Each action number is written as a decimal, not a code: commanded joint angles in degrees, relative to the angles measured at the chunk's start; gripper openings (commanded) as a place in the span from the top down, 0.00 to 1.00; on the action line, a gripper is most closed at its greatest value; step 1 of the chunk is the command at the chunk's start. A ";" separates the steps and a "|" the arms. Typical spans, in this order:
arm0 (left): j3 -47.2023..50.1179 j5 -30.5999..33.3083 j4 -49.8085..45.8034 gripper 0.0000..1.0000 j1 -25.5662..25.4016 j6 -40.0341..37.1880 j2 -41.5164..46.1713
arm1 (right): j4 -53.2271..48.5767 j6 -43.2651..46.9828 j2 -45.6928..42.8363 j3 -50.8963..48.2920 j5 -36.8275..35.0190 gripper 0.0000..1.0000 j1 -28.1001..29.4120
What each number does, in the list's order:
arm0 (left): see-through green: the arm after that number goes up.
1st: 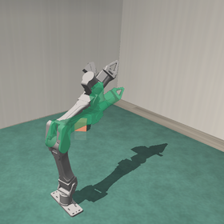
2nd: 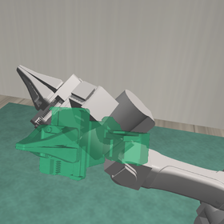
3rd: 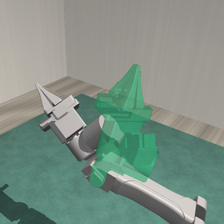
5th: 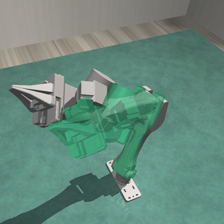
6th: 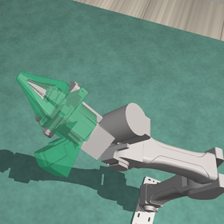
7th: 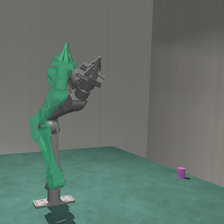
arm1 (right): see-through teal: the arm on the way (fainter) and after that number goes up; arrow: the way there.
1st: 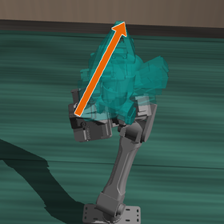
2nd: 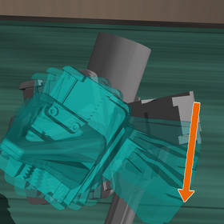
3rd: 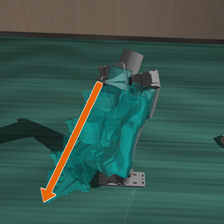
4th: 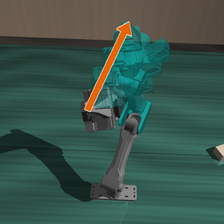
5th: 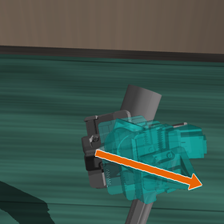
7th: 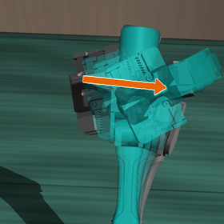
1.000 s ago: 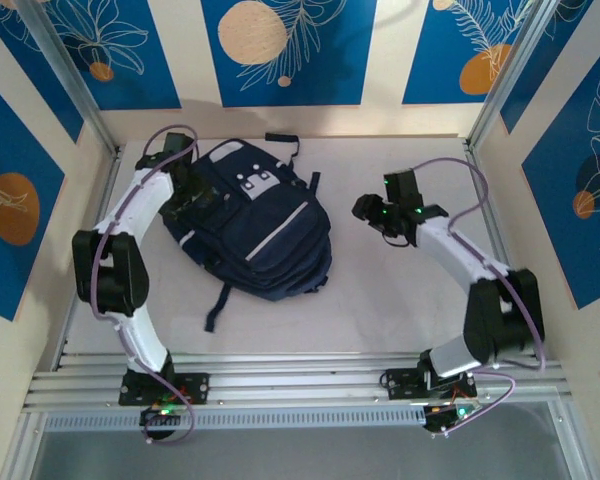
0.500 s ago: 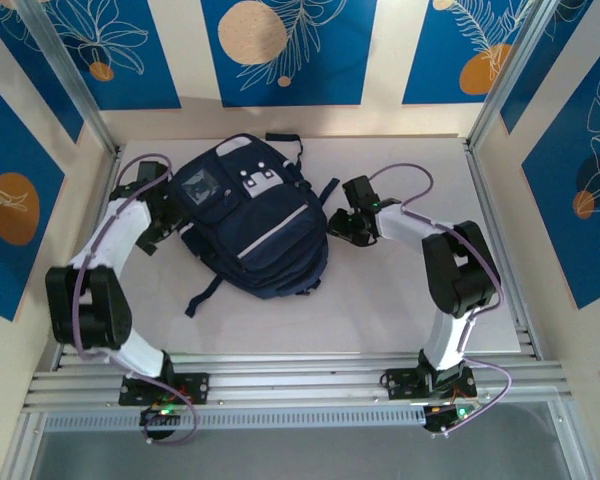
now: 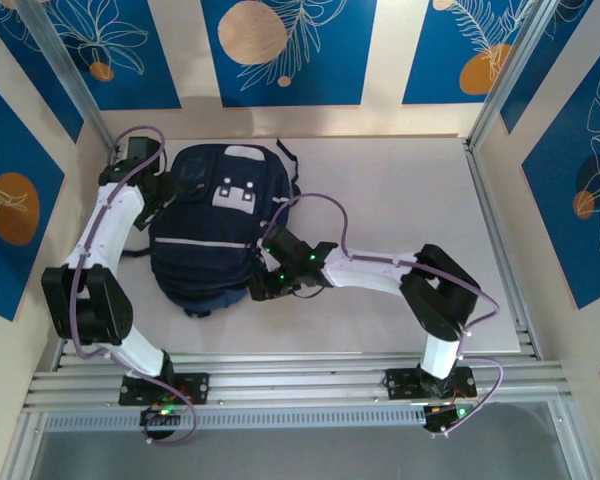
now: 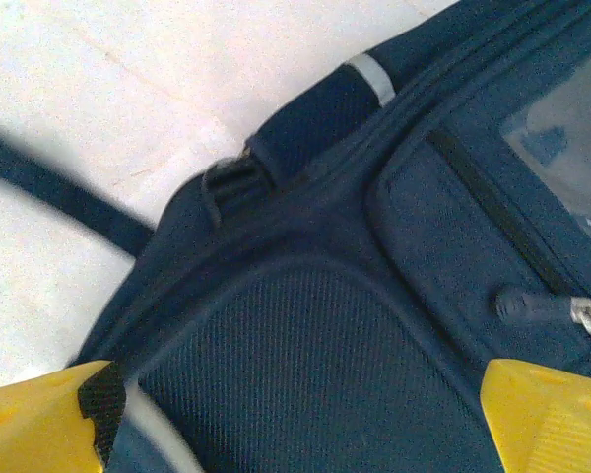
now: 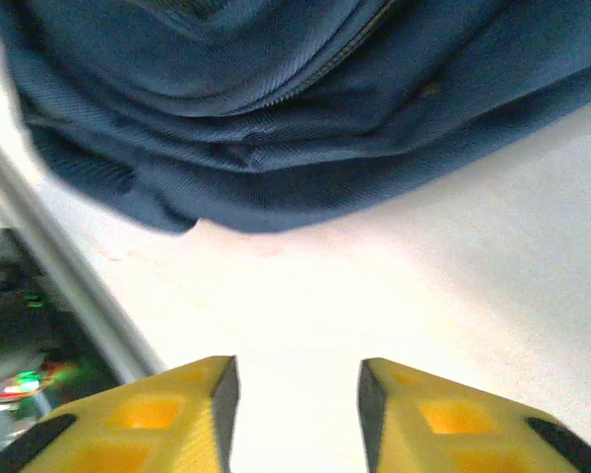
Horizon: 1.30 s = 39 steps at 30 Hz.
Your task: Pack books, pencil case, and school supplies into a backpack
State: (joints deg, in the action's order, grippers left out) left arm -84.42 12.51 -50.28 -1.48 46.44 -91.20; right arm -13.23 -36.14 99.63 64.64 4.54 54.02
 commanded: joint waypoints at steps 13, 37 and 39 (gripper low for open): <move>16.22 -6.74 -1.27 0.05 -3.79 -7.38 16.94 | 12.07 -12.54 2.19 3.27 16.55 0.20 -30.66; 30.66 -10.95 -1.83 0.07 -6.76 -8.07 27.63 | 32.04 -30.25 21.01 10.34 16.46 1.00 -36.66; 29.60 -11.56 -0.09 0.07 -8.16 -8.81 24.52 | 32.68 -30.92 15.63 3.13 13.13 1.00 -38.49</move>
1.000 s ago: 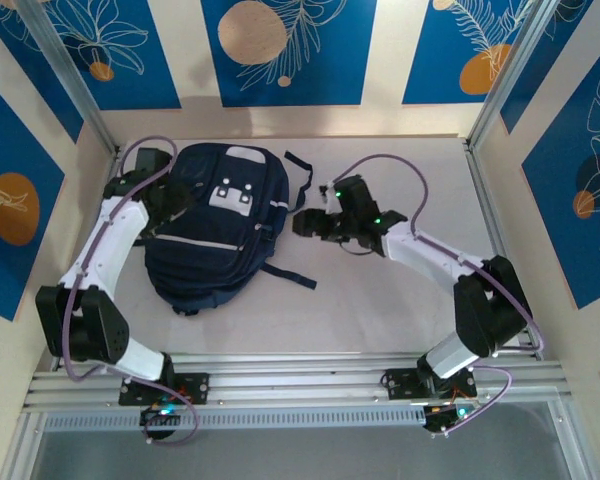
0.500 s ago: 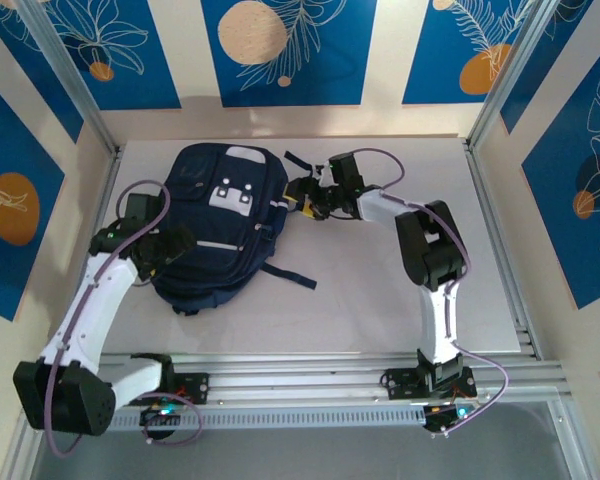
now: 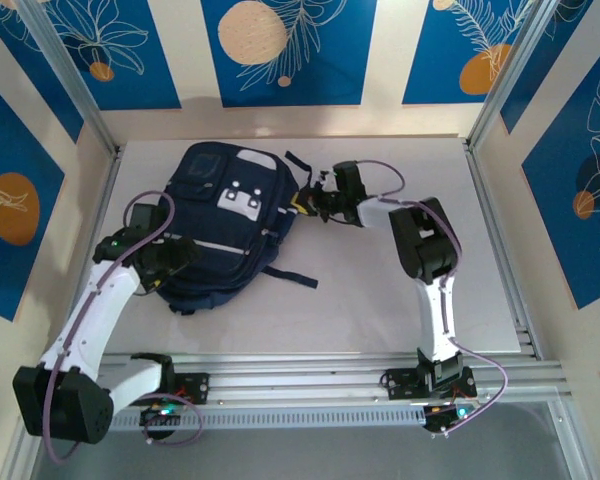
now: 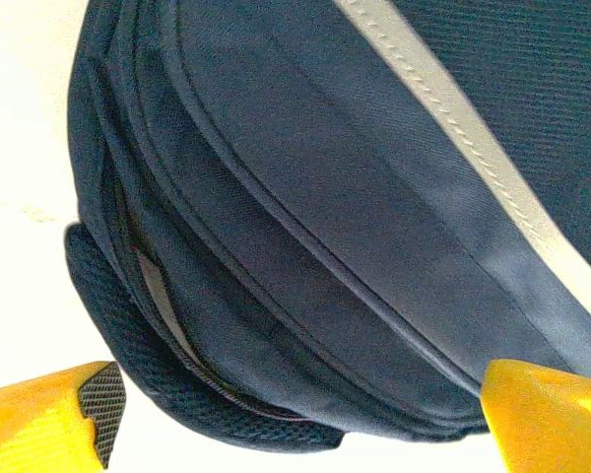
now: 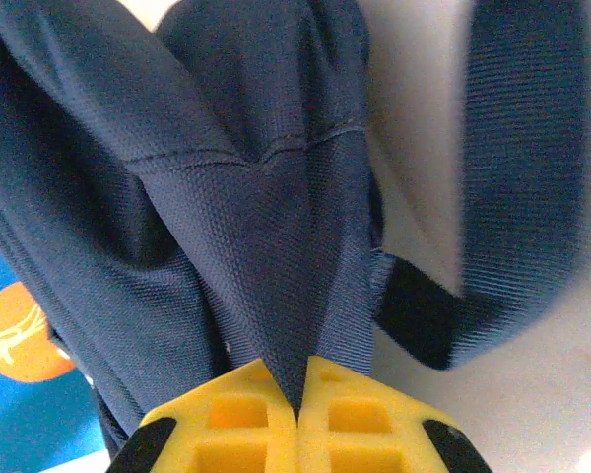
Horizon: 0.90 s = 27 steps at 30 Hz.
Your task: Pack books, pencil case, and school supplies into a backpack
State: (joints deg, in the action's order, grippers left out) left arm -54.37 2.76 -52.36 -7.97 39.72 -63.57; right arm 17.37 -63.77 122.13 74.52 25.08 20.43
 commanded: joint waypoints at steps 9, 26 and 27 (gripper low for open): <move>-22.74 1.62 4.65 0.06 -12.36 -4.66 -30.72 | -7.46 0.23 -31.33 -31.59 -17.48 1.00 -6.01; -22.18 1.21 7.28 0.06 -13.15 -11.34 -18.11 | -46.14 20.76 -52.99 -26.60 -34.32 0.55 12.48; -19.72 0.91 7.13 0.06 -13.24 -11.34 -15.32 | -49.14 23.42 -53.61 -24.76 -36.81 0.55 14.35</move>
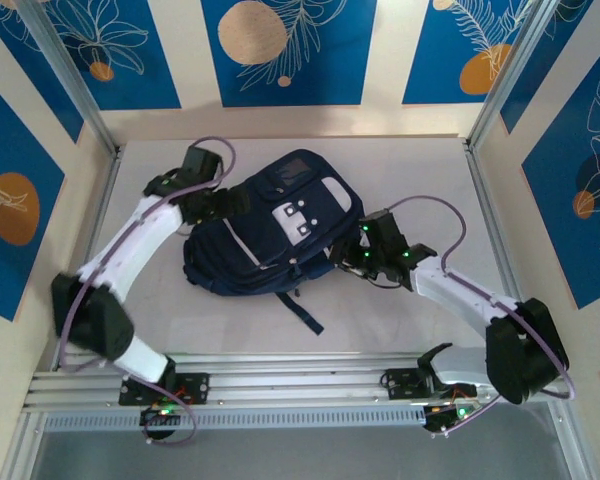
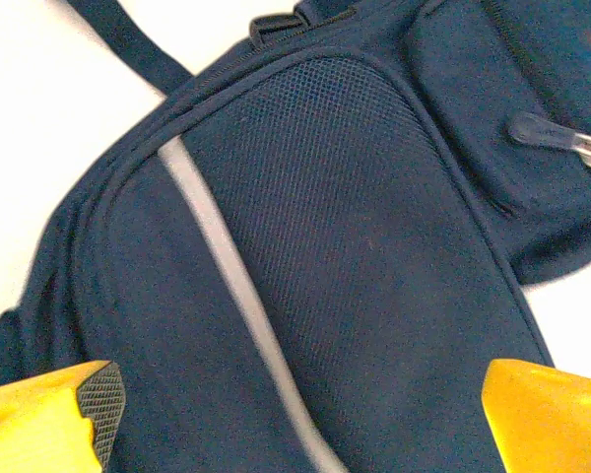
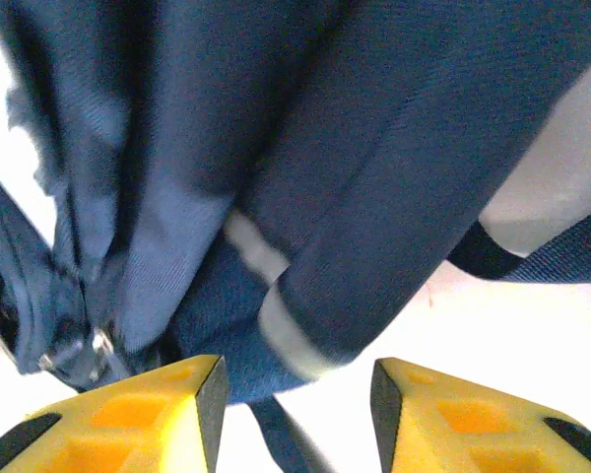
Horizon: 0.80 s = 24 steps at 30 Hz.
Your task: Pack books, pencil case, and school supplies into a backpack
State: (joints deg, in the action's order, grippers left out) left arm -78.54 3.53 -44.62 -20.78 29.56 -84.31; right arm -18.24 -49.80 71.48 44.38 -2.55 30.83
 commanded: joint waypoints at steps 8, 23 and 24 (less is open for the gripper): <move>19.32 -7.87 2.58 0.04 -0.49 -1.79 22.86 | -14.57 23.97 3.30 20.45 8.73 0.58 6.43; 24.69 -3.54 -0.66 0.04 -0.34 -3.43 39.55 | -20.71 26.78 42.04 53.08 24.80 0.59 11.01; 24.58 -3.52 -0.81 0.04 -0.35 -3.78 39.51 | -21.23 26.78 43.94 54.75 24.67 0.59 11.46</move>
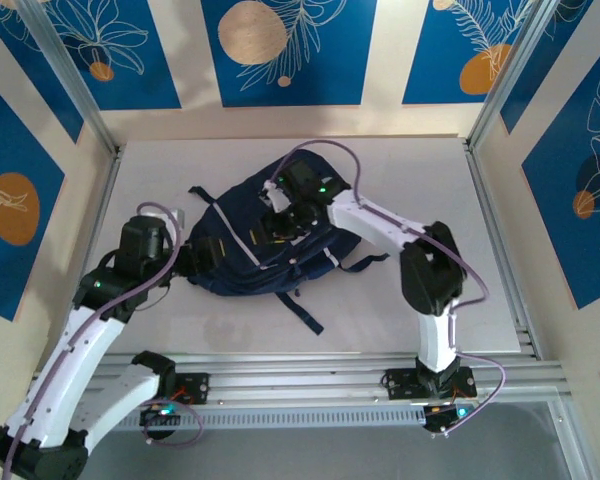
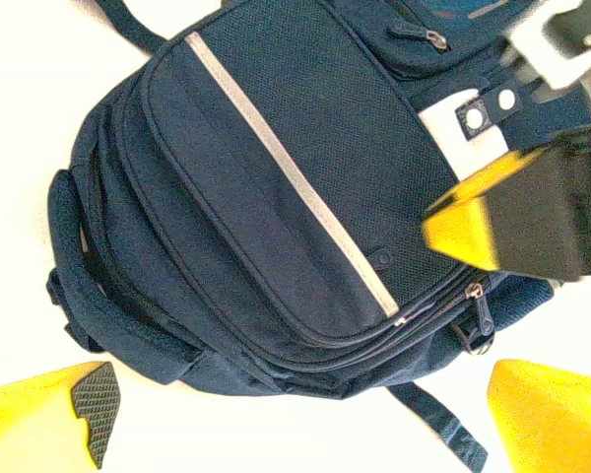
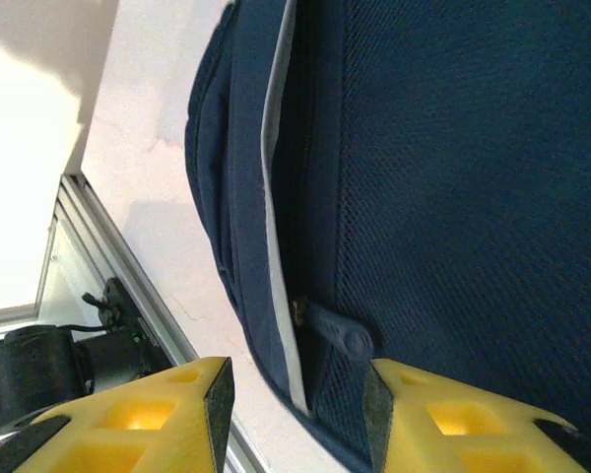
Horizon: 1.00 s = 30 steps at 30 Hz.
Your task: Pack books, pencil case, and school supplies into a backpack
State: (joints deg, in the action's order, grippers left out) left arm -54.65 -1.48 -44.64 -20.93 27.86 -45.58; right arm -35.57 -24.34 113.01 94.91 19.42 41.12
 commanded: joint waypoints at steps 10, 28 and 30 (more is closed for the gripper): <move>2.13 -0.51 2.72 0.04 -0.17 -4.74 -2.53 | -8.10 1.16 14.22 16.12 4.72 0.73 4.40; 13.40 -0.38 17.41 0.18 -11.67 0.16 -9.54 | 3.67 -25.81 12.76 20.49 4.74 1.00 -5.15; 14.99 1.52 21.40 0.22 -13.80 1.67 -11.36 | 3.55 -28.67 13.69 21.59 4.06 1.00 -5.50</move>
State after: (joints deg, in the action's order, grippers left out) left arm -41.41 -4.12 -30.55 -32.27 26.59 -55.46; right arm -33.69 -45.89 127.94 113.25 24.99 36.93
